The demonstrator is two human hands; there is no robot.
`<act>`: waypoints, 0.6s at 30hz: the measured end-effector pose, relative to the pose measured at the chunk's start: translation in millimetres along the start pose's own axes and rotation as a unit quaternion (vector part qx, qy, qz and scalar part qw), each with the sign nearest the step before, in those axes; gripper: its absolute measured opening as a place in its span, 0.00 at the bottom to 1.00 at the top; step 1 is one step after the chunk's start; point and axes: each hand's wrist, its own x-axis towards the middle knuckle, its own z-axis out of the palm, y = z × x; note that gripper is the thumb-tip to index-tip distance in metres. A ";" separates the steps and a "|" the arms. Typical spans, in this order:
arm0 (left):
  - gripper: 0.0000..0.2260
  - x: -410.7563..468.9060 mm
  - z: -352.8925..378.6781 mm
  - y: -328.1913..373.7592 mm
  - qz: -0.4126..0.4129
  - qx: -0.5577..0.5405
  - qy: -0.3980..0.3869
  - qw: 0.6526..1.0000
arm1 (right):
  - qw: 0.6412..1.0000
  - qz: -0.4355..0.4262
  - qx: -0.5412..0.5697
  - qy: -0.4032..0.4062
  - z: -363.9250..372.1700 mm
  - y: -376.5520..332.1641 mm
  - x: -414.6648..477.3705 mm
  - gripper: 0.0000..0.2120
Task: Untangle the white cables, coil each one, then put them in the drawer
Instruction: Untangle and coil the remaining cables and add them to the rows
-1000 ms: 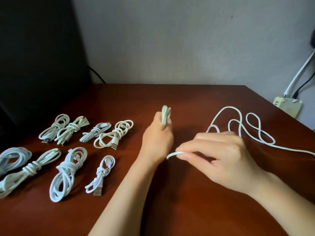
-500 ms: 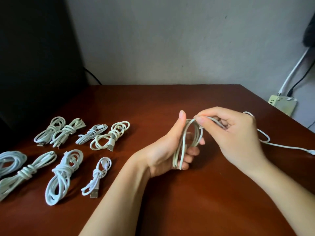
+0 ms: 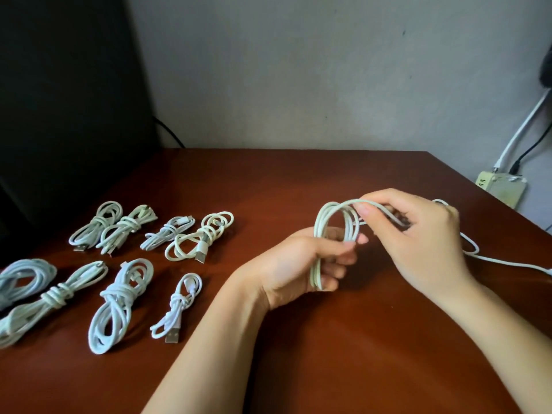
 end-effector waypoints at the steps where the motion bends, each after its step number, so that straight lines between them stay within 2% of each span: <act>1: 0.05 -1.2 -0.8 2.1 0.010 -0.017 0.004 1.000 | 1.000 -0.015 -0.023 0.012 -0.7 1.3 -0.2 0.09; 5: 0.14 -3.2 -6.9 7.6 0.042 -0.101 0.008 0.994 | 0.998 -0.038 -0.042 0.032 -2.9 7.3 -0.4 0.11; 11: 0.15 -2.9 -8.8 9.5 0.084 -0.190 0.018 0.978 | 0.994 -0.080 -0.069 0.036 -1.5 7.0 -0.1 0.09; 18: 0.21 -1.5 -5.2 8.8 0.082 -0.132 0.029 0.987 | 0.994 -0.092 -0.048 0.028 -2.8 -10.1 -1.1 0.08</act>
